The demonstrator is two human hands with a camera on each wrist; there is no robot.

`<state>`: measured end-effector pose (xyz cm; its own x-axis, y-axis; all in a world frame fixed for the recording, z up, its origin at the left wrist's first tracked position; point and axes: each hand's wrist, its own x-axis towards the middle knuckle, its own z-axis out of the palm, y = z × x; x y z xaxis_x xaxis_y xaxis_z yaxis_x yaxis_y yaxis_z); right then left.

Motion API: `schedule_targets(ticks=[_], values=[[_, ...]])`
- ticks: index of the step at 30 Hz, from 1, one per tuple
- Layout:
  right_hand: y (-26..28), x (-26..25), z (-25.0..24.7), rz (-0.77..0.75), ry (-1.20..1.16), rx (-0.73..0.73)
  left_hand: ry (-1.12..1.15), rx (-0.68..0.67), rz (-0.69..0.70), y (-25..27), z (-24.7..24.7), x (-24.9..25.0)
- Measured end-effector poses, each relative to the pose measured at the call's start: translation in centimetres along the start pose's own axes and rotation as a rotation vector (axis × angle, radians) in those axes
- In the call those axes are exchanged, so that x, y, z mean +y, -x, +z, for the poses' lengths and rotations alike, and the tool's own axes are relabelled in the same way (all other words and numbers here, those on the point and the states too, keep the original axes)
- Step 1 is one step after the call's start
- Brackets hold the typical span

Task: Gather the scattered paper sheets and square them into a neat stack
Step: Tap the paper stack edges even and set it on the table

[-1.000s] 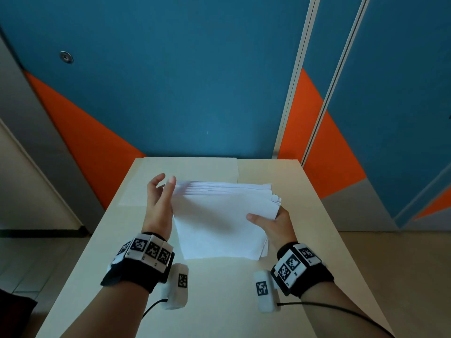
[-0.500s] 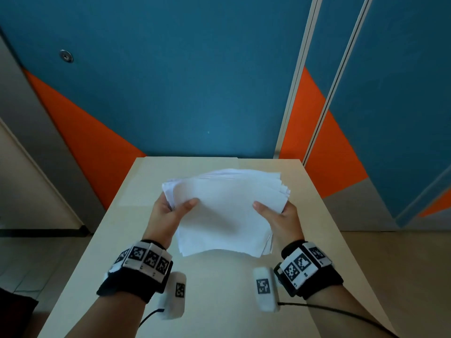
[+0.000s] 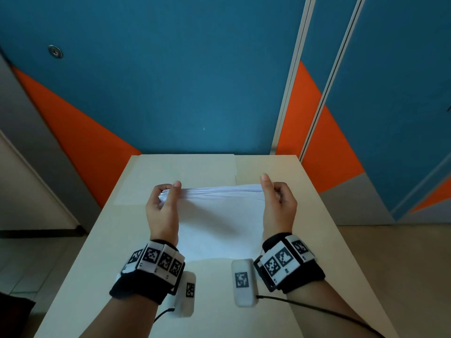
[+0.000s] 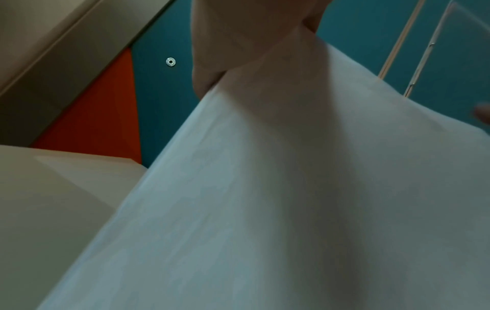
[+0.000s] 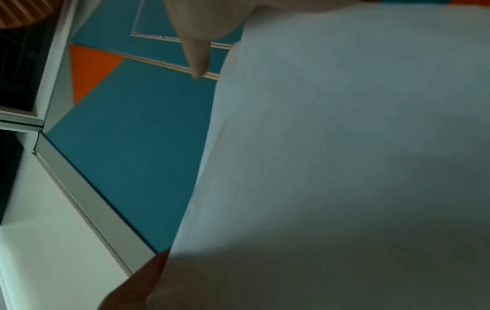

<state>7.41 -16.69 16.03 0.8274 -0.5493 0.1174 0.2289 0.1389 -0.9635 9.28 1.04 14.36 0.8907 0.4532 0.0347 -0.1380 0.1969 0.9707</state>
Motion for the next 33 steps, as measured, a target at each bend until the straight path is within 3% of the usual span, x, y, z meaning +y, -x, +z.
schedule_targets(ticks=[4, 10, 14, 19, 22, 25, 29, 33], values=[[-0.8, 0.6, -0.5, -0.014, 0.038, 0.079, 0.011, -0.026, 0.009, -0.3, -0.5, -0.1], [-0.1, 1.2, -1.3, -0.094, 0.005, -0.022, 0.002, -0.036, 0.000, -0.3, -0.3, -0.3], [-0.2, 1.4, -1.7, -0.126, -0.007, 0.003, -0.028, -0.077, 0.011, -0.5, -0.2, -0.2], [-0.4, 1.5, -3.0, -0.008, -0.021, -0.291, -0.130, -0.363, 0.009, -0.7, -2.1, -0.8], [-0.5, 2.8, -4.3, 0.144, 0.061, -0.368, -0.101, -0.490, -0.096, -1.1, -3.8, -2.2], [-0.3, 4.0, -4.7, 0.249, 0.214, -0.394, -0.132, -0.504, -0.166, -0.7, -3.9, -3.0], [-0.9, 3.1, -4.5, 0.214, 0.111, -0.345, -0.085, -0.443, -0.129, -0.4, -2.4, -1.2], [-1.1, 3.7, -4.7, 0.238, 0.109, -0.361, -0.083, -0.487, -0.147, -0.3, -3.1, -1.1]])
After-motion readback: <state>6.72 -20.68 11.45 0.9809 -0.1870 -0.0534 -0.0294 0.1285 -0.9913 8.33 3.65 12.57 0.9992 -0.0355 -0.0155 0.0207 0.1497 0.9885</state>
